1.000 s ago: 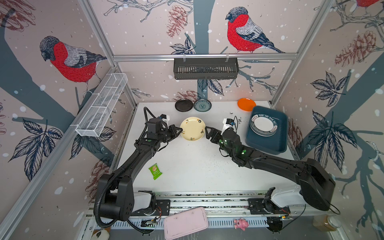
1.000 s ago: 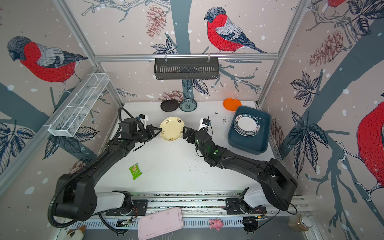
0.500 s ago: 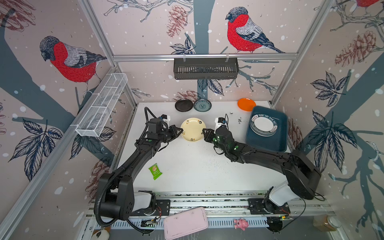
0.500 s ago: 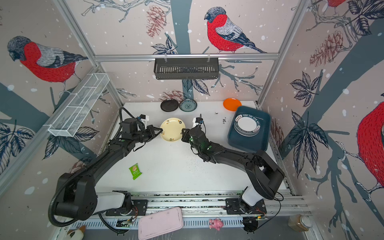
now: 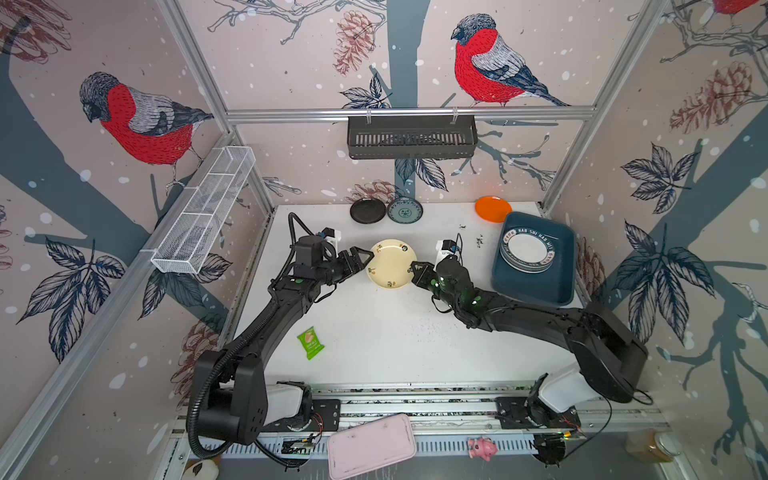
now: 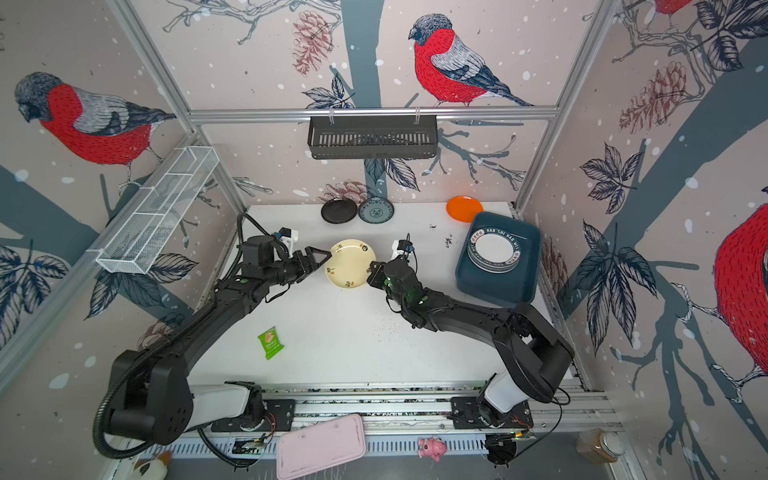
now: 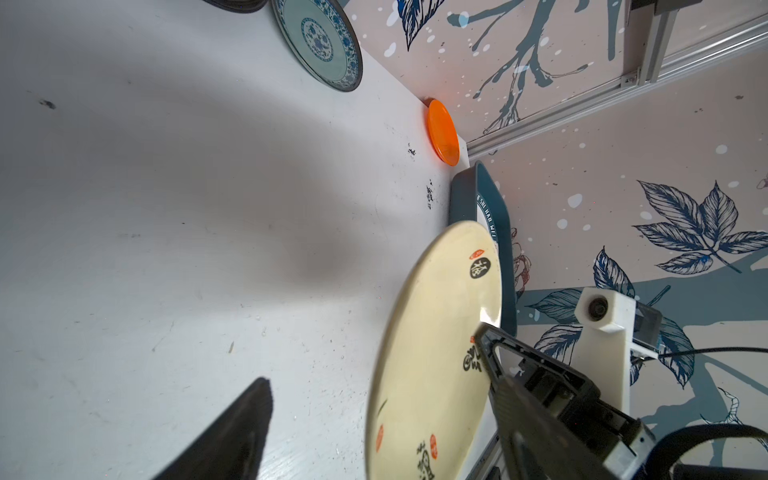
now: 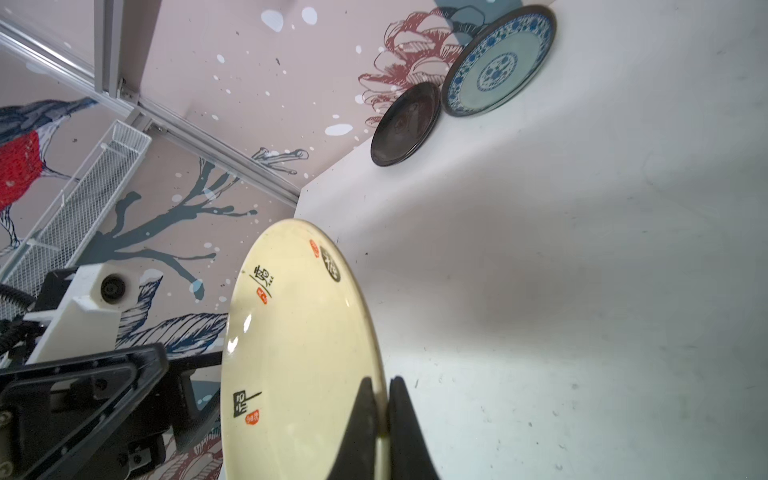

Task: Place the plates into the plastic bin on the countertop
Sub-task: 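Close the right gripper on the cream plate rim held by the left gripper, then carry the cream plate to the bin with the right gripper while the left draws back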

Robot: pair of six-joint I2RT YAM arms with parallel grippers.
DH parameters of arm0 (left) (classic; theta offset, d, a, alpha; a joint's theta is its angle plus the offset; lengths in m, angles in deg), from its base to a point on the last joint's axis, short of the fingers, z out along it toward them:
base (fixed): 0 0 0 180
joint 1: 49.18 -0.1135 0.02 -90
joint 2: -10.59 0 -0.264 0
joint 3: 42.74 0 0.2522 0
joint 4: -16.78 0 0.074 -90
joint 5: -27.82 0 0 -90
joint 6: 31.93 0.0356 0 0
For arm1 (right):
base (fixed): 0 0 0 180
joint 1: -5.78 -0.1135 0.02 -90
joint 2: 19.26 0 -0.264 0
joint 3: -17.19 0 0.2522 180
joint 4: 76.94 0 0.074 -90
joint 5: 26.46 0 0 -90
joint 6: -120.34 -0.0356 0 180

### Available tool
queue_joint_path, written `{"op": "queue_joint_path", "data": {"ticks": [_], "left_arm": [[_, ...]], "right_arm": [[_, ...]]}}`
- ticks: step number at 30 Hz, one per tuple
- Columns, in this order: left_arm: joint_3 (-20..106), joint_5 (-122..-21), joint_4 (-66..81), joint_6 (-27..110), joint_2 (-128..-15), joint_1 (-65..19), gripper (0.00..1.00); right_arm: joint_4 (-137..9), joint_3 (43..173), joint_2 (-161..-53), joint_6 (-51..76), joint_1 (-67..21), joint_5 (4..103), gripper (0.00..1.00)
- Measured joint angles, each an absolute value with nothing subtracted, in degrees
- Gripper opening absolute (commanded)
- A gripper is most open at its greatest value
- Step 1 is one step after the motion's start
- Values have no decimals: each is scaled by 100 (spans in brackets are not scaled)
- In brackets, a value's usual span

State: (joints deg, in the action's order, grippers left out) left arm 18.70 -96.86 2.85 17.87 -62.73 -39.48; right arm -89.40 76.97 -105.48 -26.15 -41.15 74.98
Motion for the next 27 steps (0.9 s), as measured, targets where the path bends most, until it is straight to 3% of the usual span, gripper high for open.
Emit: {"op": "queue_joint_path", "data": {"ticks": [10,20,27], "left_arm": [[2170,-9533,121,2077,-5921,-3522,96],[2729,-9723,-454,3048,-6225,-1496,96],[2716,-9950,-491,3376,-6175,-514,96]], "right_arm": [[-8546,6891,-9289,-2840,-3044,7815,1],[-7294,6585,-7982,-2641,-1650,7892,1],[-6730,6432,-7352,-2427,-120,7599,1]]}}
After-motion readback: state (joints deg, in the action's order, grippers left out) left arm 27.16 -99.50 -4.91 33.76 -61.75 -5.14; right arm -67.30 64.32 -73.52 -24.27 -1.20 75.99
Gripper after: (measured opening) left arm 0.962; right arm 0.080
